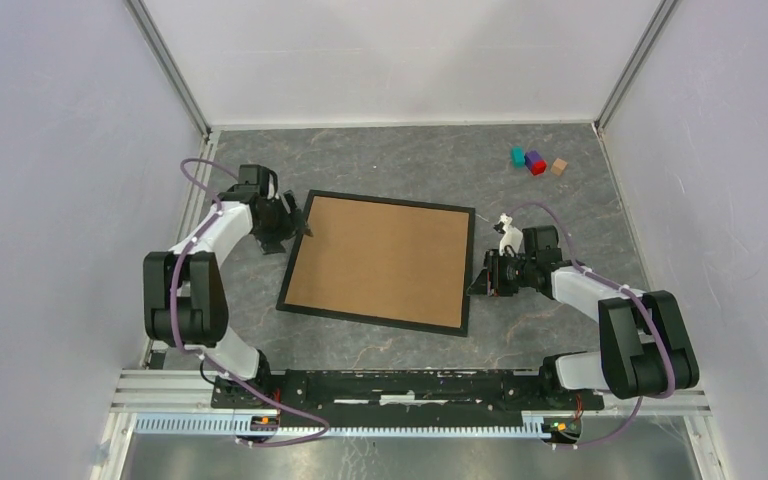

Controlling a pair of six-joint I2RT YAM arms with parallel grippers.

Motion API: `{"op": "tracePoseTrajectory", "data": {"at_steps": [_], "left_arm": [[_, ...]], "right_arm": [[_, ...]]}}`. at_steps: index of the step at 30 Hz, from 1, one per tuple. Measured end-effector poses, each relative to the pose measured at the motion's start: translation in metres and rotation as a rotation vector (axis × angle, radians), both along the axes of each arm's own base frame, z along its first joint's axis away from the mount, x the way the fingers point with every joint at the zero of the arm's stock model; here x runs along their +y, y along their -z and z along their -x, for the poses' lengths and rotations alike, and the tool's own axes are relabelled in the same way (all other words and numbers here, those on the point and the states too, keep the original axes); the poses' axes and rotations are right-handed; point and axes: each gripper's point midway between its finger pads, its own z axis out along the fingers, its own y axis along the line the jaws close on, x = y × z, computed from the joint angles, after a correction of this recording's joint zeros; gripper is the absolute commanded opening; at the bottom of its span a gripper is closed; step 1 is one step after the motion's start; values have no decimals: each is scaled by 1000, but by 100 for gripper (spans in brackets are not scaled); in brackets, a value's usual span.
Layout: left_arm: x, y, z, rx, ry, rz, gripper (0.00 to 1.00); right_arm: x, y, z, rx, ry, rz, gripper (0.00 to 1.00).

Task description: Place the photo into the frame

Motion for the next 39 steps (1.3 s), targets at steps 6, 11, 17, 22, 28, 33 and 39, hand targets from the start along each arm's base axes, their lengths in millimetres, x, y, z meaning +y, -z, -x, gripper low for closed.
{"op": "tracePoseTrajectory", "data": {"at_steps": [6,11,17,22,28,33,39], "left_arm": [[5,36,13,137,26,-21,66],[11,41,14,149,31,-25,60],[15,50,14,170,24,-5,47],[17,55,16,184,15,4,45],[17,55,16,183,15,9,42],[18,55,15,180,11,16,40],[20,55,13,170,6,24,39]], "right_arm": [[2,-1,-1,-3,-6,-13,28],[3,0,1,-2,-12,-23,27],[5,3,1,11,-15,-29,25],[6,5,1,34,0,-46,19],[6,6,0,68,15,-48,22],[8,7,-1,110,27,-60,22],[10,8,-2,162,35,-79,22]]}}
